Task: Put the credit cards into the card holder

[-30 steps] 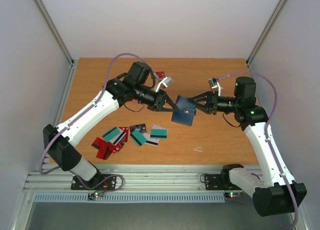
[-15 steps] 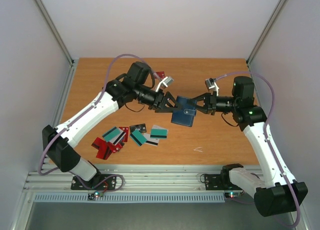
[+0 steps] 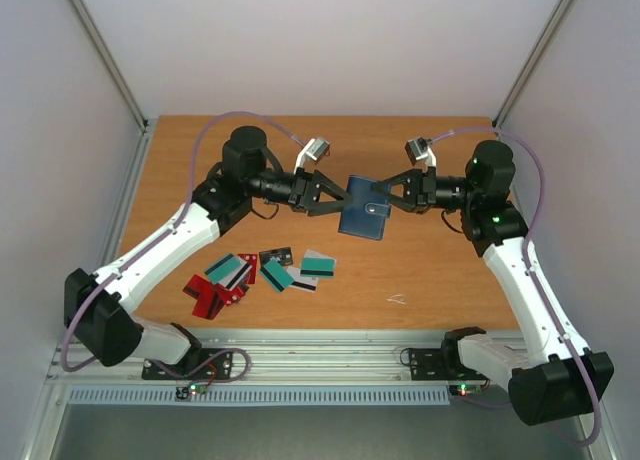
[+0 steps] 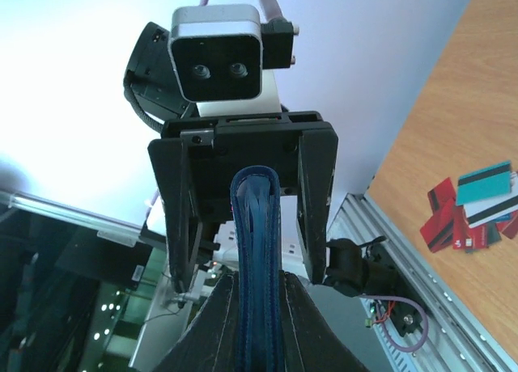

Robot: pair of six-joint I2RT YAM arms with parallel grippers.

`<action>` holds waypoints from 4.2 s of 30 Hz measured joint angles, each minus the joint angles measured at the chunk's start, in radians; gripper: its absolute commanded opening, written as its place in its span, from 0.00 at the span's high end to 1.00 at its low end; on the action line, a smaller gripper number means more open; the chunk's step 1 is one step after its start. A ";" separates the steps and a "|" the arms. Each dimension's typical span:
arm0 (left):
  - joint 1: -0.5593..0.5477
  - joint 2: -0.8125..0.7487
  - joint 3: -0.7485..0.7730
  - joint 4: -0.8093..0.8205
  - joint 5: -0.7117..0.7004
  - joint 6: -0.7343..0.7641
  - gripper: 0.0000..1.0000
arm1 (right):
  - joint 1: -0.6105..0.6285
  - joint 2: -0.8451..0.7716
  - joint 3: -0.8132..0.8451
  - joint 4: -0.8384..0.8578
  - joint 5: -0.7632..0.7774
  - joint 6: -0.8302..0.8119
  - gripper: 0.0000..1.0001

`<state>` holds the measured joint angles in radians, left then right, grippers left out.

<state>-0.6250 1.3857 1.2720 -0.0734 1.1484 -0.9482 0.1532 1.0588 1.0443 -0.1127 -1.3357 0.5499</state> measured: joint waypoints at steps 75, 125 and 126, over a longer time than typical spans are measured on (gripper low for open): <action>-0.156 0.239 0.368 -0.821 -0.754 0.328 1.00 | 0.332 0.326 0.365 -0.941 0.845 -0.529 0.80; -0.003 0.180 0.406 -0.801 -0.622 0.322 1.00 | 0.145 0.073 0.303 -0.860 0.615 -0.487 0.21; 0.013 0.180 0.410 -0.781 -0.592 0.306 1.00 | 0.140 0.076 0.314 -0.836 0.581 -0.470 0.19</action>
<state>-0.6125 1.5654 1.6821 -0.8547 0.5568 -0.6418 0.2928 1.1343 1.3582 -0.9489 -0.7551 0.0799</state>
